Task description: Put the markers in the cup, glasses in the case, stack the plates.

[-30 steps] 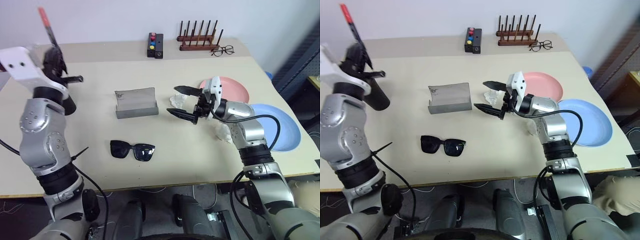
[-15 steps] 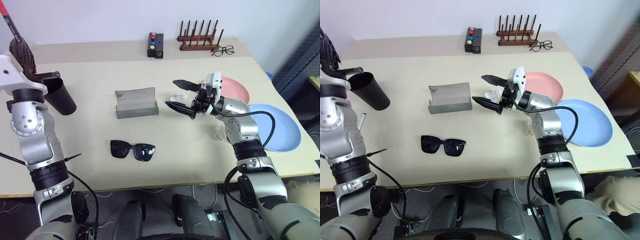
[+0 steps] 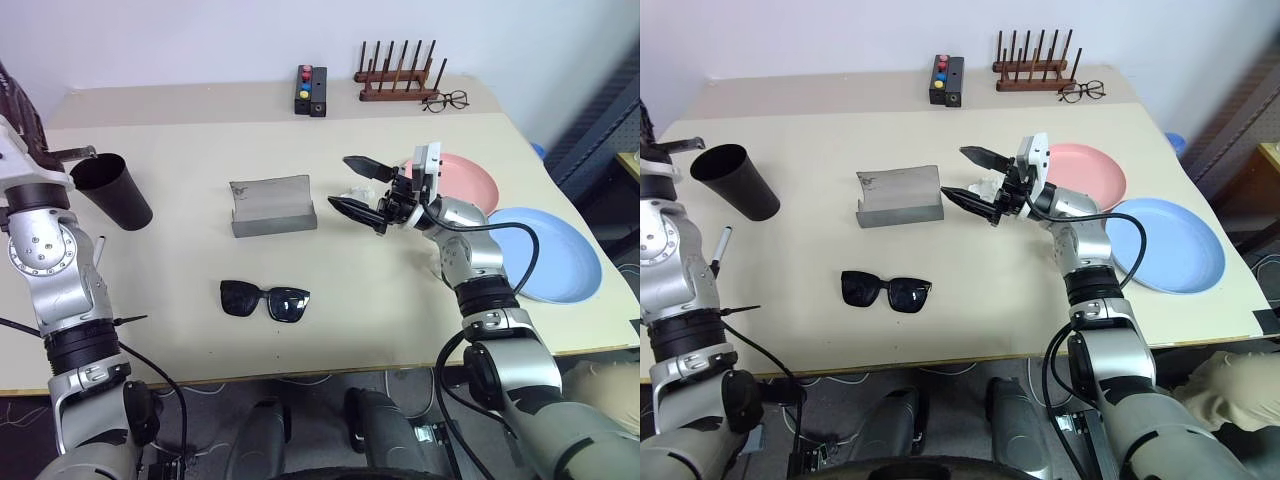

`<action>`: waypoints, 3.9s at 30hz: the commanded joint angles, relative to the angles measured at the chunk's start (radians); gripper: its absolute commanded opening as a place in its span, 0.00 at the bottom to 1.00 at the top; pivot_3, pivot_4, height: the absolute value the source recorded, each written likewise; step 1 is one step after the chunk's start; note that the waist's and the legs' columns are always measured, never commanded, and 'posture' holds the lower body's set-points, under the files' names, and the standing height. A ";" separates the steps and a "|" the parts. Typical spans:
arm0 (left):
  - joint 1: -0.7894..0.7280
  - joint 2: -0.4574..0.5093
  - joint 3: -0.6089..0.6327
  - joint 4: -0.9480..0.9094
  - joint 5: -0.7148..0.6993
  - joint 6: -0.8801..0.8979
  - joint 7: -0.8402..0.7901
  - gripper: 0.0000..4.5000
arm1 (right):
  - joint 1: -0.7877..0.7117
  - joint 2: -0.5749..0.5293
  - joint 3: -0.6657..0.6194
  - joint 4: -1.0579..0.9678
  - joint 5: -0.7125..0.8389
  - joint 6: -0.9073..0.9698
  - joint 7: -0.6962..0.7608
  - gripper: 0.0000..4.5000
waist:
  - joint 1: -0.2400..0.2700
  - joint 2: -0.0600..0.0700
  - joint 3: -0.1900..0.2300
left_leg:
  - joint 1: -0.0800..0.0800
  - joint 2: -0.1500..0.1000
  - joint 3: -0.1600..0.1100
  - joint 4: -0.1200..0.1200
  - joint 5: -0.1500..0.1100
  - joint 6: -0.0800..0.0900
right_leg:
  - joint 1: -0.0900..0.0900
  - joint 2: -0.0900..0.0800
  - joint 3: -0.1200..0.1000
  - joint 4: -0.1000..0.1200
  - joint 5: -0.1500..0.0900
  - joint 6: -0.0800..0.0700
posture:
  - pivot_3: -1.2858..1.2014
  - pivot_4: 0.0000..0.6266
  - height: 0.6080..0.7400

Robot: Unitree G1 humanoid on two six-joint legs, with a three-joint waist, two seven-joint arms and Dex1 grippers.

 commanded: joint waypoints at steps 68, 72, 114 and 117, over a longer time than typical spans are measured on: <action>-0.202 0.019 -0.135 0.616 0.006 -0.312 0.126 0.98 | -0.004 -0.028 -0.015 -0.074 -0.007 0.004 -0.030 1.00 | 0.002 0.000 0.000 | -0.001 0.000 0.000 -0.001 0.000 0.000 | -0.001 0.000 -0.001 0.001 0.000 0.000 | 0.52 0.24 1.00; -0.177 0.027 -0.090 0.453 -0.086 -0.143 0.119 0.98 | -0.005 -0.027 -0.016 -0.070 -0.008 0.000 -0.032 1.00 | 0.000 0.000 0.000 | -0.001 0.000 0.000 -0.001 0.000 0.000 | -0.001 0.000 -0.001 0.001 0.000 0.000 | 0.52 0.24 1.00; 0.264 0.370 -0.102 -0.019 -0.286 1.096 -0.301 0.98 | -0.002 -0.049 -0.030 -0.030 -0.021 -0.059 -0.043 1.00 | -0.027 0.002 0.002 | -0.001 0.001 0.000 -0.005 0.000 0.000 | -0.004 0.000 -0.001 0.001 -0.005 -0.005 | 0.52 0.24 1.00; 0.229 0.366 -0.115 0.039 -0.276 1.125 -0.302 0.98 | 0.002 -0.053 -0.030 -0.036 -0.021 -0.056 -0.046 1.00 | -0.029 0.002 0.002 | -0.001 0.001 0.000 -0.005 0.000 0.000 | -0.005 0.000 -0.001 0.001 -0.003 -0.003 | 0.52 0.24 1.00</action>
